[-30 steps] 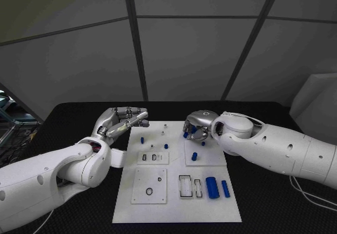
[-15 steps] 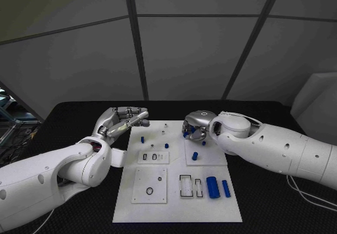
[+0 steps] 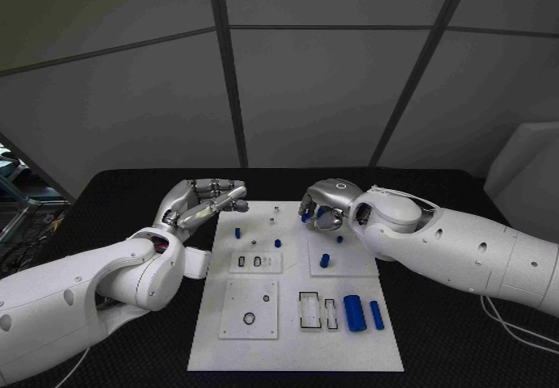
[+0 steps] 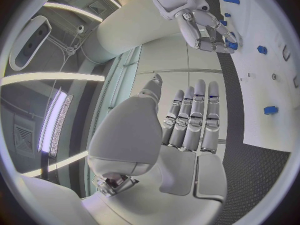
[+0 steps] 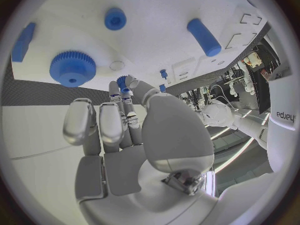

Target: Assemble the parts on the task board

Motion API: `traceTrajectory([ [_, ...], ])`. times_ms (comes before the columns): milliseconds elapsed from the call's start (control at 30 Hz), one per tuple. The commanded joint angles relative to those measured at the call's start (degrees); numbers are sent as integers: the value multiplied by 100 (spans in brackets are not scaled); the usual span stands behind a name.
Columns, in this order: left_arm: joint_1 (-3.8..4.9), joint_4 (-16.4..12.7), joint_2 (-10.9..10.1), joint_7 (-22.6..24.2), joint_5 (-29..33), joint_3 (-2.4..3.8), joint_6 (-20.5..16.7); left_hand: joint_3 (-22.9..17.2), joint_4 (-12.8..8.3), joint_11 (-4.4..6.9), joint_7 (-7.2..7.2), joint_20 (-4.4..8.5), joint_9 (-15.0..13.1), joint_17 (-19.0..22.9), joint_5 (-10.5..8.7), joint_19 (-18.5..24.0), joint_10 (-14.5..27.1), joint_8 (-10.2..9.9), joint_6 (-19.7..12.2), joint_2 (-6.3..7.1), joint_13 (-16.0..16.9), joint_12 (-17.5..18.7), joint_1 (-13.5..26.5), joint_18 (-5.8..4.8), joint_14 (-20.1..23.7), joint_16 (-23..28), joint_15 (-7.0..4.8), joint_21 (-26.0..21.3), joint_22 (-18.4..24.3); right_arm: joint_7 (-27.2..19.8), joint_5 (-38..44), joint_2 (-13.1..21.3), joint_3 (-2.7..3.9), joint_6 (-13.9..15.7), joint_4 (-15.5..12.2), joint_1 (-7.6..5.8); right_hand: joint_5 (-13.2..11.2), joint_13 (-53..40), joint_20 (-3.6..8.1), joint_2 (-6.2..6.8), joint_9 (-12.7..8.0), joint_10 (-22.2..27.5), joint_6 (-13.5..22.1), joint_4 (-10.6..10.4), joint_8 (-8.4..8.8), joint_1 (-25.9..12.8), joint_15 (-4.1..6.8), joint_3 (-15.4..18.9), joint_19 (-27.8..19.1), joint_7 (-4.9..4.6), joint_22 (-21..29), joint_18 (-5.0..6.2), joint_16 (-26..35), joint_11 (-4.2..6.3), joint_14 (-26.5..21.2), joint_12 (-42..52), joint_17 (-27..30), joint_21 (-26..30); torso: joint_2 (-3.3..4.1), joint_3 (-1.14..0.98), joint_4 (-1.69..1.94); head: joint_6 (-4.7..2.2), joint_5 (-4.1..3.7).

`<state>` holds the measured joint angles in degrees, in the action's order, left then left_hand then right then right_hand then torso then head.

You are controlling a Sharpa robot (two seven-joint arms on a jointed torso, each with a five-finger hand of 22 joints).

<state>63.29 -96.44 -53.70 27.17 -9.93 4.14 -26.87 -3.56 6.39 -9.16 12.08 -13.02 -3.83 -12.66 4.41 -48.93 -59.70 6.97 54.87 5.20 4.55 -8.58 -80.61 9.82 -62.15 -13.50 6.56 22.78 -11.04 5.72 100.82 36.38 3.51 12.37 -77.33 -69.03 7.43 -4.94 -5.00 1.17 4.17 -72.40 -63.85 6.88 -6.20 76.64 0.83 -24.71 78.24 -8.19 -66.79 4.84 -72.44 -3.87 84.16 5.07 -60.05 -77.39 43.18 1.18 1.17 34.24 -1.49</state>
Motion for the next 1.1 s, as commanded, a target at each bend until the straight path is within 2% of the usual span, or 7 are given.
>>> traceTrajectory([
  [33, 9, 4, -8, 2, 13, 6, 84, -15, -34, -17, 27, -17, 3, -9, 33, 11, 5, -34, 0, -64, -8, 33, 11, 59, 32, 27, 11, 15, -6, -63, -4, -51, 7, 593, -7, -78, 16, -6, 7, -55, 93, -62, -69, 1, 1, 92, 31, -35, 41, 27, -5, -33, -23, 30, 152, 0, -4, -33, 10, 6, 3, -32, 2],
  [167, 10, 18, -11, -6, 13, 6, 93, -16, -35, -17, 27, -17, 3, -9, 32, 12, 5, -35, 0, -66, -8, 34, 11, 59, 33, 30, 11, 15, -6, -61, -46, -207, 8, 689, 134, -180, 7, -6, 4, -34, 91, -50, -60, -4, 15, 78, 25, -45, 41, 19, -18, -35, -33, 21, 151, -19, -9, -44, 18, 6, 11, -59, 9],
  [267, 12, 23, -8, -10, 13, 6, 98, -16, -35, -17, 27, -17, 3, -9, 32, 12, 5, -35, 0, -66, -8, 34, 11, 59, 33, 30, 11, 15, -6, -93, -115, -419, 8, 714, 376, -234, 3, -3, -2, -20, 88, -30, -45, -15, 36, 60, 17, -62, 38, 10, -28, -36, -45, 11, 149, -46, -15, -53, 23, 11, 7, -89, 12],
  [500, 16, 29, 7, -22, 13, 7, 112, -17, -37, -18, 28, -17, 3, -10, 32, 13, 7, -38, -1, -68, -9, 37, 11, 58, 35, 35, 13, 15, -6, -173, -199, -863, 7, 693, 871, -278, 5, 0, -9, -10, 83, -7, -27, -26, 58, 45, 8, -80, 37, 0, -42, -38, -55, 0, 148, -72, -20, -64, 33, 10, 17, -87, 19],
  [667, 19, 34, 16, -27, 13, 7, 114, -17, -37, -18, 28, -17, 3, -10, 32, 13, 7, -38, -1, -68, -9, 37, 11, 58, 35, 35, 13, 15, -6, -222, -222, -1106, 5, 553, 1130, -286, 9, 1, -11, -5, 82, -1, -22, -30, 65, 38, 5, -85, 34, -4, -42, -38, -61, -4, 148, -80, -25, -65, 38, 12, 16, -82, 29],
  [800, 23, 35, 27, -30, 13, 7, 116, -19, -42, -22, 32, -19, 4, -12, 31, 18, 11, -43, -3, -71, -11, 43, 12, 57, 42, 47, 16, 14, -6, -248, -229, -1248, 4, 322, 1288, -288, 12, 2, -15, 5, 80, 8, -14, -38, 75, 24, 0, -89, 29, -8, -41, -37, -63, -9, 146, -90, -21, -66, 42, 8, 14, -72, 39],
  [1100, 33, 28, 26, -38, 13, 7, 120, -19, -42, -22, 32, -19, 4, -12, 31, 18, 11, -43, -3, -71, -11, 43, 12, 57, 42, 47, 16, 14, -6, -282, -232, -1412, -1, 21, 1483, -287, 12, 3, -21, 21, 79, 16, -6, -49, 87, 4, -5, -90, 19, -11, -32, -35, -65, -14, 144, -101, -16, -63, 43, 3, 0, -55, 61],
])
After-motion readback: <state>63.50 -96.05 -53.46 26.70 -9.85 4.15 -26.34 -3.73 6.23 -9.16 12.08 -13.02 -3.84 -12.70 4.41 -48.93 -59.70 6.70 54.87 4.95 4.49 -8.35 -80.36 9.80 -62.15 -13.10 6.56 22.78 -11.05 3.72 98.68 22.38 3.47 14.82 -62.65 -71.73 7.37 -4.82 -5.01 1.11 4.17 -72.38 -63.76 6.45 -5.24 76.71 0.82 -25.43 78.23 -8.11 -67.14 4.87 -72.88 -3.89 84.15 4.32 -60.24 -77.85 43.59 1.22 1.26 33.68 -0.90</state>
